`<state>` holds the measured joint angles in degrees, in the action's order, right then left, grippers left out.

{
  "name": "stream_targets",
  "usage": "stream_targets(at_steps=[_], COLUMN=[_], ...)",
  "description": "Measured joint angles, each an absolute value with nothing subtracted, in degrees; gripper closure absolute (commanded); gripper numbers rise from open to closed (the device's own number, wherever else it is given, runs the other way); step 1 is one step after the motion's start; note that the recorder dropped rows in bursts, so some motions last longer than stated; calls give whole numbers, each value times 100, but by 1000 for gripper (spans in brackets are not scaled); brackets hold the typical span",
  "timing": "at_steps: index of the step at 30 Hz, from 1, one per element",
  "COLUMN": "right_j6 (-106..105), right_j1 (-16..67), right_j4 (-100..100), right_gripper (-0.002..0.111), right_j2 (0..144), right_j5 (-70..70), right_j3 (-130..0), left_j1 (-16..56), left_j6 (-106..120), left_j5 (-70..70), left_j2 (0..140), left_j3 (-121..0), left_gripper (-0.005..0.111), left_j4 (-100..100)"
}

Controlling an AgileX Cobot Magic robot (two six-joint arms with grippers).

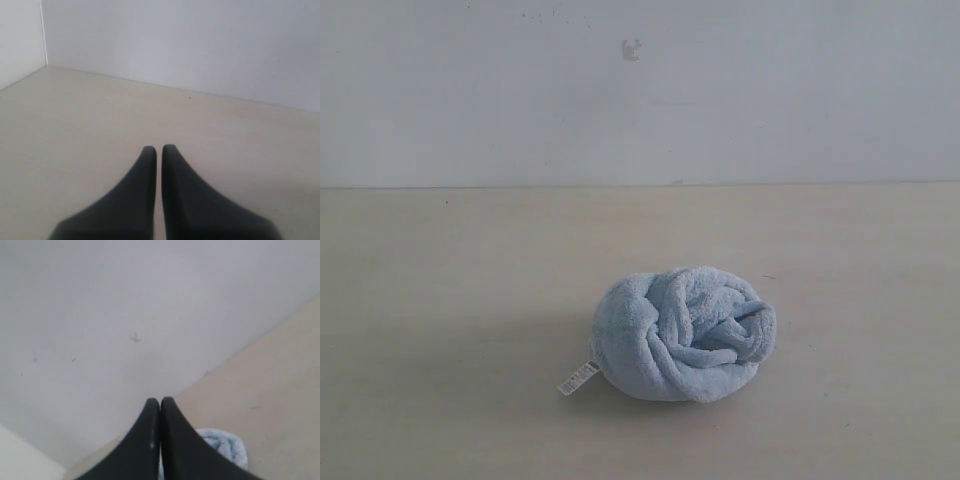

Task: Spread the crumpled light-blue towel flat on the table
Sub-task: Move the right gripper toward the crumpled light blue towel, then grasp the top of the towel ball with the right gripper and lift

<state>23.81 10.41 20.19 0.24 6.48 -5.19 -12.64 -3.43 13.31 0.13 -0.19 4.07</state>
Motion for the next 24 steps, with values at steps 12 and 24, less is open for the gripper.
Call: stream_targets(at_steps=[12, 24], right_j6=[-101, 904], right_j1=[2523, 2560], right_j4=[1621, 1971], right_gripper=[61, 31], right_j2=[3659, 8020], right_j5=[3995, 3397], right_j3=[-4505, -5830], left_j1=[-1264, -1264], left_j6=[-343, -343], left_j5=[1331, 1331], left_j2=[13, 13], left_j3=[-19, -19], left_gripper=[103, 103], left_j4=[407, 407])
